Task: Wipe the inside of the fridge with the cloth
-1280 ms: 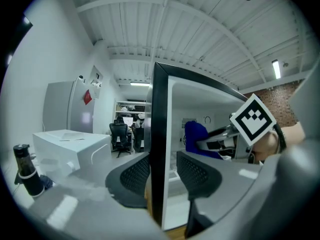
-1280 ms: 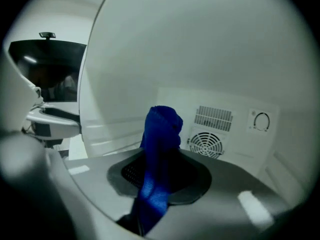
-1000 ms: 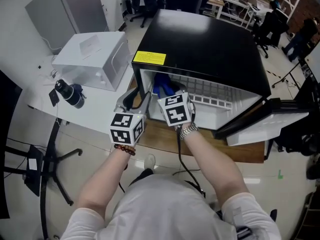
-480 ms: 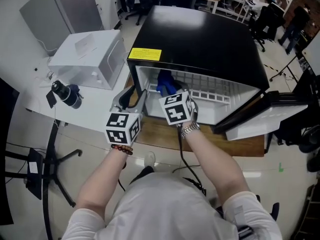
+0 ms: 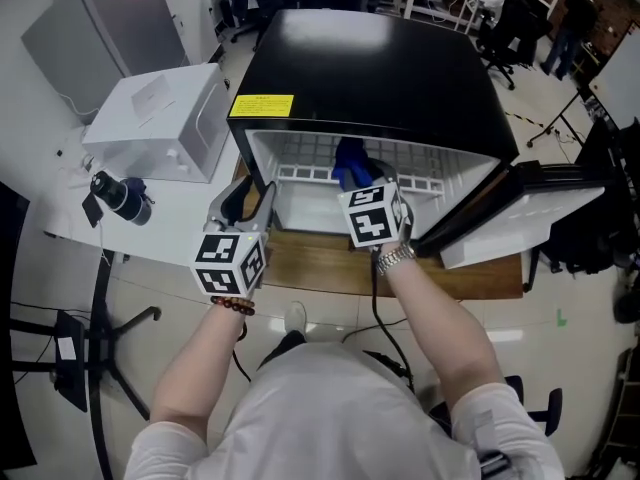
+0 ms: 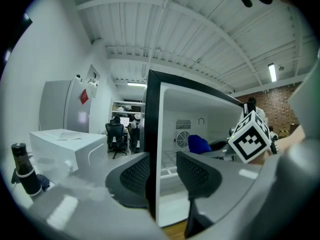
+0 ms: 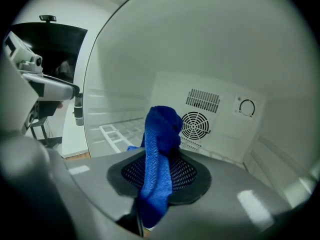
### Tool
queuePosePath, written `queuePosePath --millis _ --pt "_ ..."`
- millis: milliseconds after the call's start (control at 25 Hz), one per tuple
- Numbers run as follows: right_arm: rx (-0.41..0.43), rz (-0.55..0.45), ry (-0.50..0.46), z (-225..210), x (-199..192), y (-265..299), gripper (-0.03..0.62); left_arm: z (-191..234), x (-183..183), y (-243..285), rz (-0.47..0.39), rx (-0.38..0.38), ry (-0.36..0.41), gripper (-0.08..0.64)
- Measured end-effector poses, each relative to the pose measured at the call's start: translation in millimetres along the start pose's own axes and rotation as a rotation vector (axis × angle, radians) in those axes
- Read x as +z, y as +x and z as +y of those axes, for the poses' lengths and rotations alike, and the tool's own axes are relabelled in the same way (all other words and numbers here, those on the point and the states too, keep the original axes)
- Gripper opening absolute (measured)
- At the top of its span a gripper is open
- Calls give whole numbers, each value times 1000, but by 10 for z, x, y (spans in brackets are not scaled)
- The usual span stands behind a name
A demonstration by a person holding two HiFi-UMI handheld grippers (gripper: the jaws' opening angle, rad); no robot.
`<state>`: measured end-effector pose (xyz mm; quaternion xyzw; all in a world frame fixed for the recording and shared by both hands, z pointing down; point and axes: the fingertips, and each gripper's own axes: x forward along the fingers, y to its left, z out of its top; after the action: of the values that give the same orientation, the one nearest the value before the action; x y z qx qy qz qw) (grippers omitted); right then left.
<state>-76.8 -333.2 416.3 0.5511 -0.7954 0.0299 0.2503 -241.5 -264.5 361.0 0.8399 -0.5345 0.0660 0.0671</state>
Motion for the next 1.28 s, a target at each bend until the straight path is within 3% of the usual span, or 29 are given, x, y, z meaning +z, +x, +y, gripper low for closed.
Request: queuePosePath --millis 240,880,1280 --pt "-54 15 26 -322 -157 -129 92 -181 -43 -110 -3 -20 -14 160" --pt "-180 48 114 -995 -527 -515 92 -952 -24 155 7 -172 24 160" --pt "-187 1 175 -1085 -523 -654 92 -1328 9 386 29 -264 58 160"
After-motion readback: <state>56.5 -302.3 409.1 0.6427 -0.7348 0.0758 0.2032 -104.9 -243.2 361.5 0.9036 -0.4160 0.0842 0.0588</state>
